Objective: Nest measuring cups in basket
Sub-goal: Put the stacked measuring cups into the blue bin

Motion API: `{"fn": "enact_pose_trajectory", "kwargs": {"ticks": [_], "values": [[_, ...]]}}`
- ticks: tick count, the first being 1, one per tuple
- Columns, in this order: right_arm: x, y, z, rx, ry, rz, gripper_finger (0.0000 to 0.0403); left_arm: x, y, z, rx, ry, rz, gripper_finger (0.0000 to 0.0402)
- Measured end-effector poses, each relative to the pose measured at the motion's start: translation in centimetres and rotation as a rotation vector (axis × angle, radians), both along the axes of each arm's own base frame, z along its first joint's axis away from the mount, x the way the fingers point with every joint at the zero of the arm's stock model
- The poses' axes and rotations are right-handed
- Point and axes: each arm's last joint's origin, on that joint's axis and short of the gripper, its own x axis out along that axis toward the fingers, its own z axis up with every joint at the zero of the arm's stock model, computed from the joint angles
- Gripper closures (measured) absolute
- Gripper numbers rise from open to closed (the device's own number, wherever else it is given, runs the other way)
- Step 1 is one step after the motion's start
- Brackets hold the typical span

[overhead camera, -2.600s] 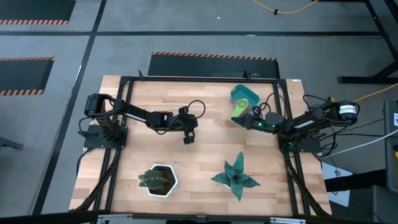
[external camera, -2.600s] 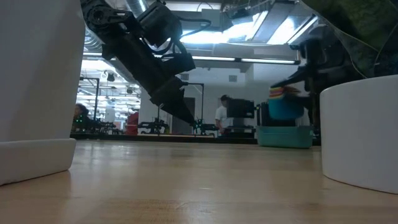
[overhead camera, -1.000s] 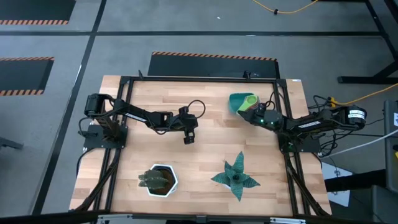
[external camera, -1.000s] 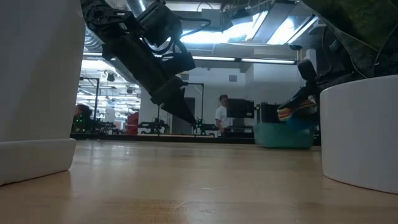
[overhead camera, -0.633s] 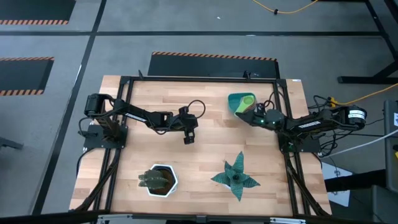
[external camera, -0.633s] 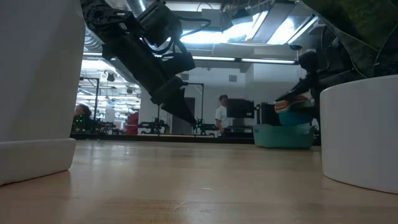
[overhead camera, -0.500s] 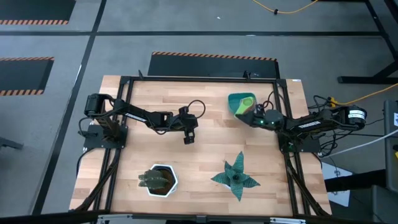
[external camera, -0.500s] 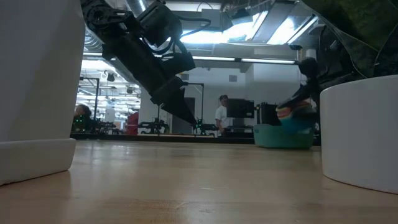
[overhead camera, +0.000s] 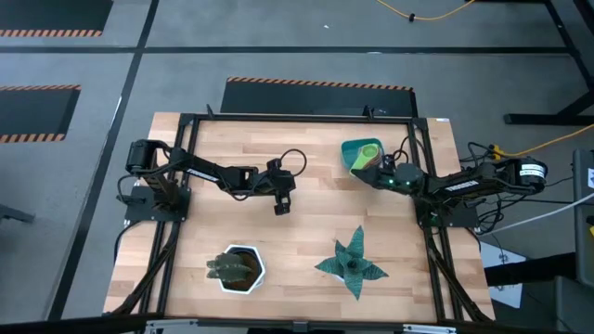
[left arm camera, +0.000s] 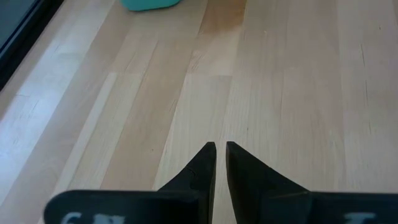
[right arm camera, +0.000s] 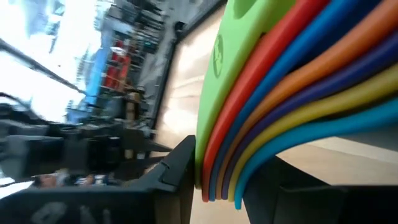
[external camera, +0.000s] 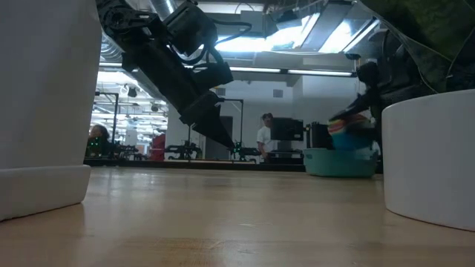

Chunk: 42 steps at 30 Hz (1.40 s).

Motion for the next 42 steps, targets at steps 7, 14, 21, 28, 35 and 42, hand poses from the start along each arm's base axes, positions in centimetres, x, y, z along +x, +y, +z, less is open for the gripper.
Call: {"fn": "enact_pose_trajectory", "kwargs": {"ticks": [7,14,21,28,35,42], "values": [[0.3,0.5,0.4,0.001,-0.047,0.177,0.0297,0.0,0.0,0.0,0.0,0.0,0.0,0.037],[0.1,0.6,-0.2,0.025,0.015,0.211,0.0297,0.0,0.0,0.0,0.0,0.0,0.0,0.037],[-0.1,0.5,-0.7,0.038,0.075,0.17,0.0297,0.0,0.0,0.0,0.0,0.0,0.0,0.037],[0.0,0.3,-0.4,0.054,0.027,0.152,0.0297,0.0,0.0,0.0,0.0,0.0,0.0,0.037],[0.2,0.4,0.1,0.051,-0.03,0.219,0.0297,0.0,0.0,0.0,0.0,-0.001,0.0,0.037],[0.1,0.7,-0.2,0.056,0.011,0.316,0.0297,0.3,0.0,0.3,0.002,-0.042,0.0,0.037]]}}
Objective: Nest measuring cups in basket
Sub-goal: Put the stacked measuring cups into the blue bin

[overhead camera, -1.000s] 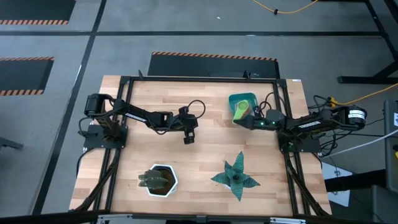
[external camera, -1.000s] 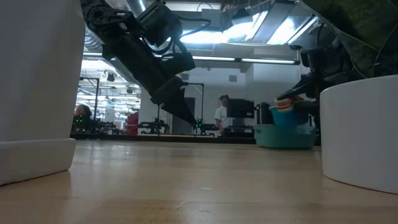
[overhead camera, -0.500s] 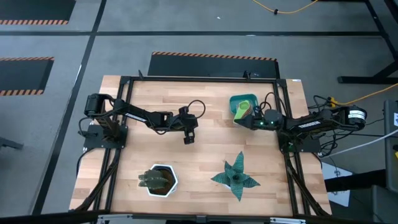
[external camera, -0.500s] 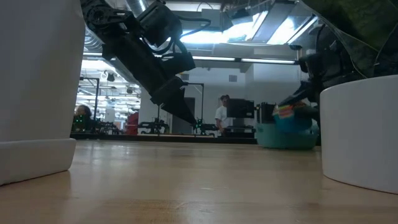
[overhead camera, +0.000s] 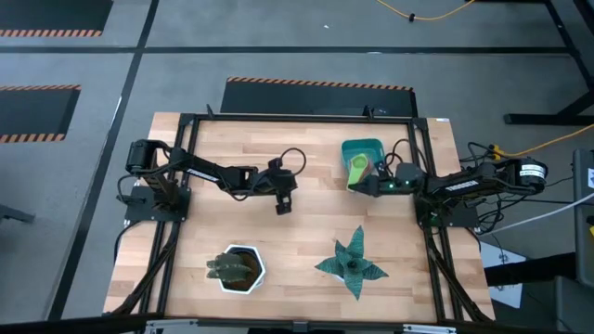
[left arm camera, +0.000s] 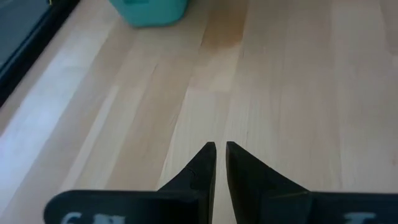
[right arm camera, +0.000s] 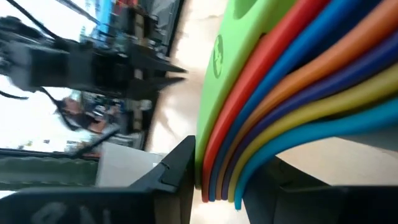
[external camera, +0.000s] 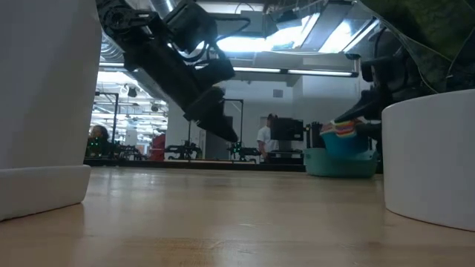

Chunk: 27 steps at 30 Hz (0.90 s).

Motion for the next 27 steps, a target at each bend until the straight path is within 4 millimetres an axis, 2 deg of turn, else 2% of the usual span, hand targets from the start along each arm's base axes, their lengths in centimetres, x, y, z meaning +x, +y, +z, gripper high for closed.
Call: {"fn": "enact_pose_trajectory", "kwargs": {"ticks": [10,27], "values": [[-0.2,-0.3,-0.4,-0.061,0.047,0.001,0.0297,0.7,0.0,1.0,0.009,-0.128,-0.001,0.037],[-0.9,-2.2,-0.5,-0.047,0.059,-0.107,0.0297,0.7,0.1,1.1,0.009,-0.138,-0.001,0.037]]}}
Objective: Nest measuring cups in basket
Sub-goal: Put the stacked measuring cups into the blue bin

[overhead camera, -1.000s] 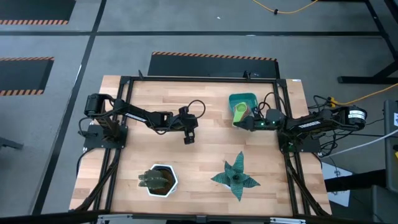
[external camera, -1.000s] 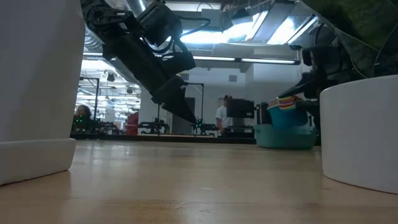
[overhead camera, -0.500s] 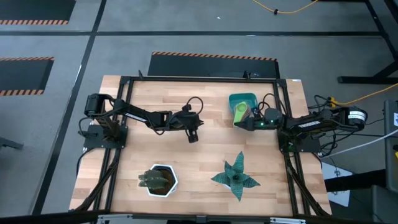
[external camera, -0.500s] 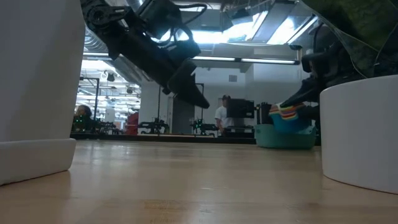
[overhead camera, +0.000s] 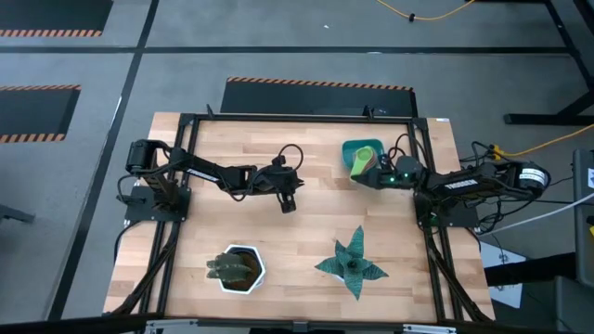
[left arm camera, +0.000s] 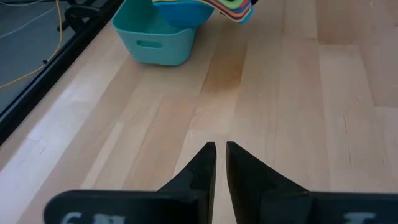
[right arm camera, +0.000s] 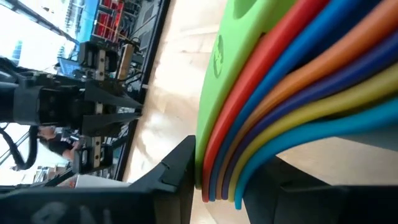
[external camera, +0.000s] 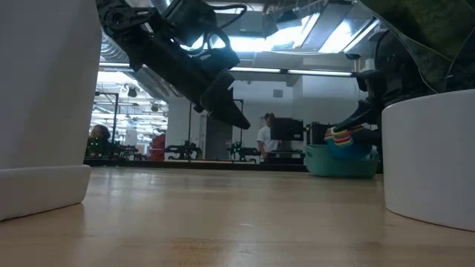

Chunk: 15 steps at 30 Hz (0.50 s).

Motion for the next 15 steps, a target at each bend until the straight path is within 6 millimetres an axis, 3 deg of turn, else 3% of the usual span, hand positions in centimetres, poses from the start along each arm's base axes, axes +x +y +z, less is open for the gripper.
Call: {"fn": "enact_pose_trajectory", "kwargs": {"ticks": [15], "values": [[-0.14,-0.34,-0.01,0.054,-0.01,-0.041,0.0297,0.0,0.0,0.0,0.0,0.0,0.0,0.037]]}}
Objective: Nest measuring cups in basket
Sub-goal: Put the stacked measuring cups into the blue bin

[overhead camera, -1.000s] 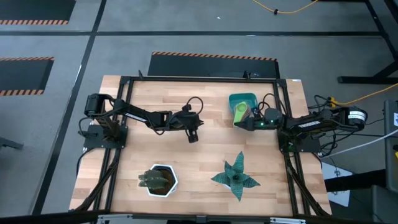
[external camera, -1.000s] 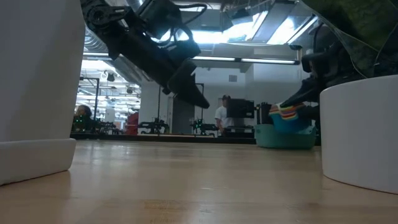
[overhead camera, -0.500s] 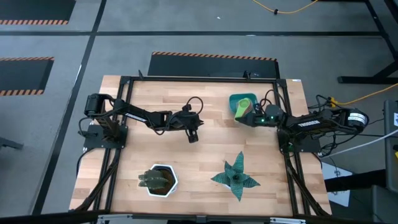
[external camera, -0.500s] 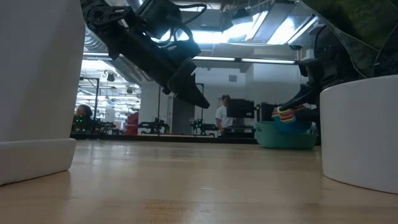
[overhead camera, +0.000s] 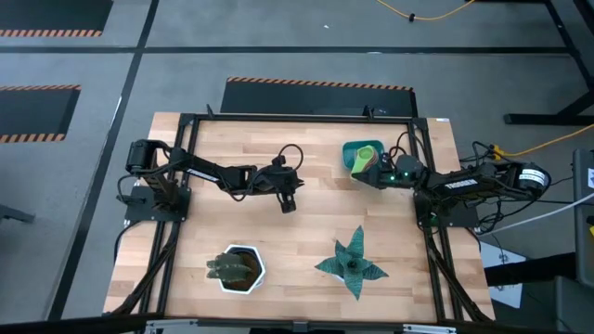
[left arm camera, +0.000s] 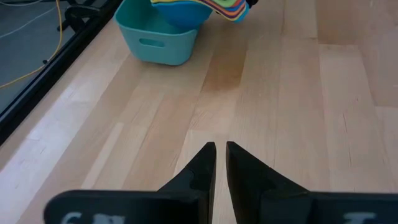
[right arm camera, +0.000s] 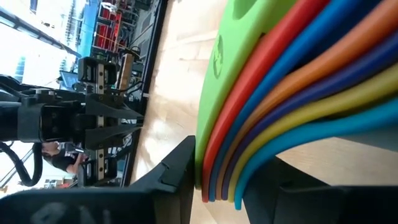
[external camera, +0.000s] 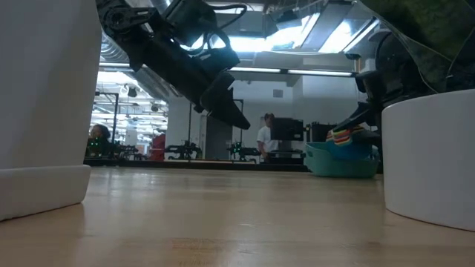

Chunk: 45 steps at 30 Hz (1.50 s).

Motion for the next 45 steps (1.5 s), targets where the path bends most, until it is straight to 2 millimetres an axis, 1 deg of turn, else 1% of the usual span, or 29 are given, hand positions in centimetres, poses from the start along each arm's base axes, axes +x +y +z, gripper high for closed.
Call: {"fn": "enact_pose_trajectory", "kwargs": {"ticks": [6,10,15,21,26,29,33,38,41,45], "values": [[0.0,0.0,0.1,-0.005,-0.009,-0.012,0.0297,0.0,0.0,0.0,0.0,0.0,0.0,0.037],[0.1,-0.1,0.5,0.027,-0.061,-0.026,0.0297,0.0,0.0,0.0,-0.001,0.0,0.001,0.037],[0.3,-0.2,1.1,0.003,-0.123,-0.026,0.0297,0.0,0.0,0.0,-0.001,0.0,0.001,0.037],[0.8,-0.4,2.1,-0.003,-0.188,-0.025,0.0297,0.0,0.0,0.0,-0.001,0.0,0.001,0.037],[2.2,-0.9,3.9,-0.03,-0.241,0.032,0.0297,0.0,0.0,0.0,-0.001,0.0,0.001,0.037],[2.9,-1.6,4.7,-0.029,-0.215,0.079,0.0297,0.0,0.0,0.0,-0.001,0.0,0.001,0.037],[3.2,-3.0,5.0,-0.02,-0.116,0.142,0.0297,0.0,0.0,0.0,-0.002,0.0,0.001,0.037],[2.6,-4.0,4.5,0.044,-0.05,0.191,0.0297,0.0,0.0,0.0,-0.003,-0.001,0.001,0.037],[2.3,-4.4,4.4,0.047,-0.044,0.178,0.0297,0.0,0.0,0.0,-0.003,-0.001,0.001,0.037],[1.8,-4.7,3.8,0.08,0.008,0.152,0.0297,0.0,0.0,0.0,-0.003,-0.001,0.001,0.037]]}}
